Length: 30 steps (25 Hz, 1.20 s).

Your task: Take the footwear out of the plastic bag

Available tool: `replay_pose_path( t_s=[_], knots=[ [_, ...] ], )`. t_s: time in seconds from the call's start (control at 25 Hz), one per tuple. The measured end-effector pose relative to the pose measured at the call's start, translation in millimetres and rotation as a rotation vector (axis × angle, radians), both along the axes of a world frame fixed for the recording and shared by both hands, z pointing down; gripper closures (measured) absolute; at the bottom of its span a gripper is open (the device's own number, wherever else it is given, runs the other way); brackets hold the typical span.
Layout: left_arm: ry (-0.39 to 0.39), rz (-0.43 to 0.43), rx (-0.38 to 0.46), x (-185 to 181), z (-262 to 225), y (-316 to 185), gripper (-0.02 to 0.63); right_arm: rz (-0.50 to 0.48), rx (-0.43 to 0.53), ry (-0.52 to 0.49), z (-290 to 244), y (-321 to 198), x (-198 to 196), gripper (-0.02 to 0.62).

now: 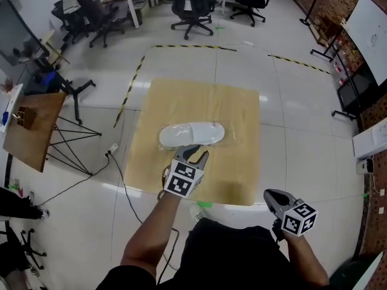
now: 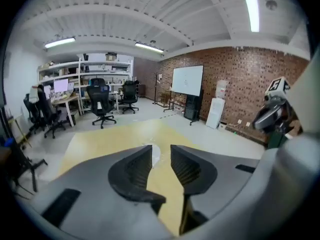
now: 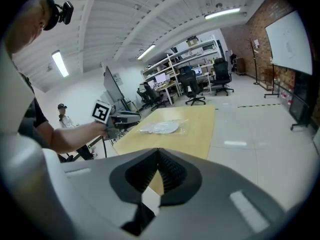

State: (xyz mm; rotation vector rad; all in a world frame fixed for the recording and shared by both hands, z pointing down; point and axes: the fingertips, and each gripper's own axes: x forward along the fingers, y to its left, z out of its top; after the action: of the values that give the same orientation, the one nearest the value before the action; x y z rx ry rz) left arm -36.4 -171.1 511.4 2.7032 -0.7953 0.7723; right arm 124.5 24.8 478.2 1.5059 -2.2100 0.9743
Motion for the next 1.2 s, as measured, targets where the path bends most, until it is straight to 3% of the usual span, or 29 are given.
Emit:
replay_pose_path(
  t_s=[0.12, 0.24, 0.32, 0.48, 0.64, 0.92, 1.2],
  knots=[
    [-0.199, 0.023, 0.044, -2.4, 38.3, -57.2, 0.451, 0.031, -0.022, 0.016, 5.0, -1.6, 12.8, 0.592],
    [-0.344, 0.044, -0.080, -4.5, 97.8, -89.8, 0.419, 0.068, -0.025, 0.014, 3.6, -0.4, 26.9, 0.592],
    [-0.381, 0.026, -0.171, -10.5, 124.3, -98.3, 0.407, 0.073, -0.018, 0.011, 1.6, -0.7, 34.5, 0.592],
    [-0.361, -0.068, -0.206, -10.8, 134.8, -101.3, 0.407, 0.023, -0.024, -0.001, 7.0, -8.6, 56.0, 0.592],
    [-0.329, -0.163, -0.279, -2.5, 141.1, -90.6, 0.447, -0.062, -0.030, -0.021, 14.5, -34.6, 74.3, 0.592],
    [-0.262, -0.364, -0.328, -7.6, 133.6, -71.7, 0.529, -0.229, 0.013, -0.060, 15.3, -81.0, 78.5, 0.592],
    [-0.237, -0.425, -0.335, -17.5, 119.6, -19.1, 0.565, -0.334, -0.021, -0.118, 46.0, -99.5, 53.6, 0.592]
  ],
)
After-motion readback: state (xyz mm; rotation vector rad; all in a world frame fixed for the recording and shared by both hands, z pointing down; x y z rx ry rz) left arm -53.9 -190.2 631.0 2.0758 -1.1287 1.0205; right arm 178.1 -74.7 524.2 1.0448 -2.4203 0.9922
